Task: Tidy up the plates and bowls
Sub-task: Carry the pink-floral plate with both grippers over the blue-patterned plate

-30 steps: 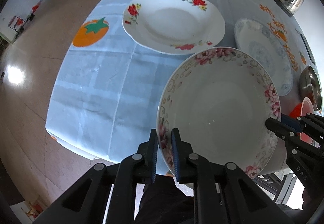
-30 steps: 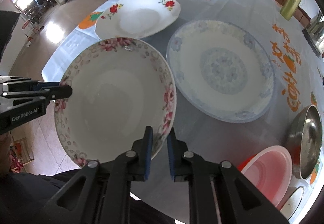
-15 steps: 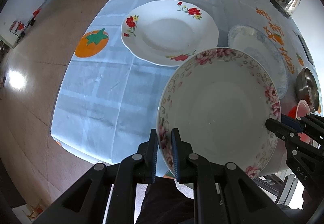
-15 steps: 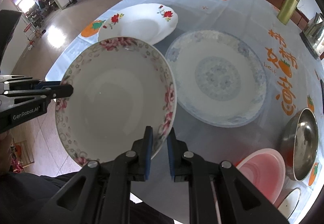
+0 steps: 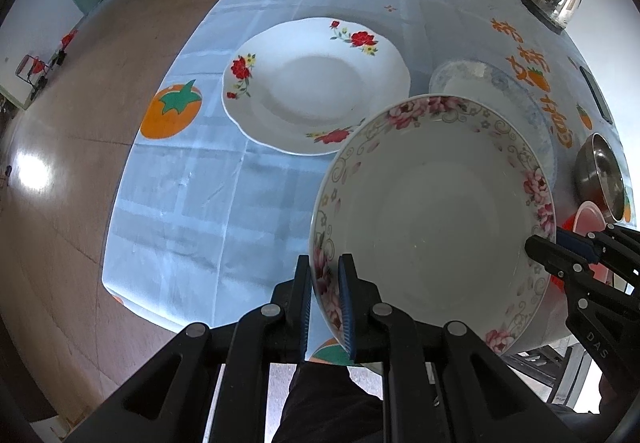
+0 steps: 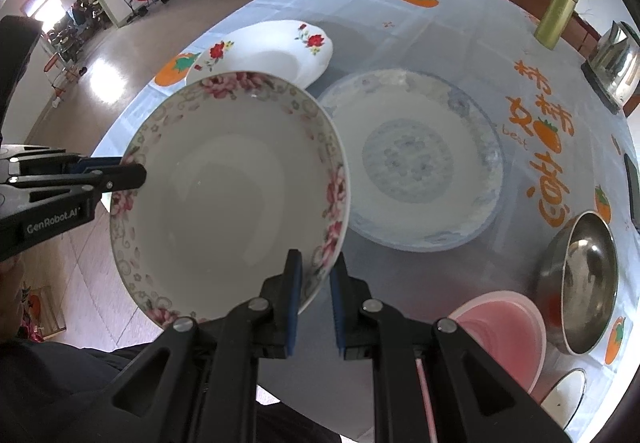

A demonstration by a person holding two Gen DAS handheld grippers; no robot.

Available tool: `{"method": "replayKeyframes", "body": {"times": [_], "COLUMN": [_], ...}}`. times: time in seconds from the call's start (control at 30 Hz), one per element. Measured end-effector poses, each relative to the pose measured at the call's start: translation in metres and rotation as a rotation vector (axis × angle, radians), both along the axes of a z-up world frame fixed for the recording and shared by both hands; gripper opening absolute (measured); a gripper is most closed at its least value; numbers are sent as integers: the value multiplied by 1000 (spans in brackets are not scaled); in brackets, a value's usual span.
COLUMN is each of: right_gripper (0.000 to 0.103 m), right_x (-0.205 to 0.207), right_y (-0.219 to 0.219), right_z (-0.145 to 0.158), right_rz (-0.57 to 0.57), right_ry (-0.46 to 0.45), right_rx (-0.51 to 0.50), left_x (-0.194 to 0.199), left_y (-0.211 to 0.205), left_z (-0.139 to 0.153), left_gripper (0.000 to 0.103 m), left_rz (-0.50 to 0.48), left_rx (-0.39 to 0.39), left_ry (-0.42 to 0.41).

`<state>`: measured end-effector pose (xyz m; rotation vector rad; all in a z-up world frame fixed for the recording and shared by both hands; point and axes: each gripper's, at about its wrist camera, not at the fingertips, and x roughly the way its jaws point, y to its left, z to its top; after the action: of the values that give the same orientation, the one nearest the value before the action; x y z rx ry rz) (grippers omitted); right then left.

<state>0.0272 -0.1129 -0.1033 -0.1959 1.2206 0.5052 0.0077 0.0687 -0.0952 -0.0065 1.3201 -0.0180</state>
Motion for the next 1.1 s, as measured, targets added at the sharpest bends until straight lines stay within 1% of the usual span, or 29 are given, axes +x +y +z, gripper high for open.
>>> {"method": "replayKeyframes", "body": {"times": [0.27, 0.53, 0.67, 0.8, 0.93, 1.1], "right_gripper": [14, 14, 14, 14, 14, 14], "right_x": [3, 2, 4, 5, 11, 22], "right_y": [-9, -20, -27, -35, -46, -58], "right_z": [6, 10, 13, 18, 18, 21], "right_rz": [-11, -26, -35, -48, -73, -104], "right_ry": [-18, -23, -31, -46, -38, -51], "right_rx": [3, 15, 23, 24, 23, 23], "left_x": [4, 6, 8, 12, 18, 30], "left_y": [-10, -21, -27, -35, -45, -56], "left_z": [6, 12, 17, 17, 15, 17], "left_gripper": [14, 15, 14, 15, 15, 15], "left_rz": [-13, -30, -37, -43, -51, -63], "left_rx": [-9, 6, -2, -12, -19, -27], "left_ry": [-16, -25, -36, -34, -31, -41]}}
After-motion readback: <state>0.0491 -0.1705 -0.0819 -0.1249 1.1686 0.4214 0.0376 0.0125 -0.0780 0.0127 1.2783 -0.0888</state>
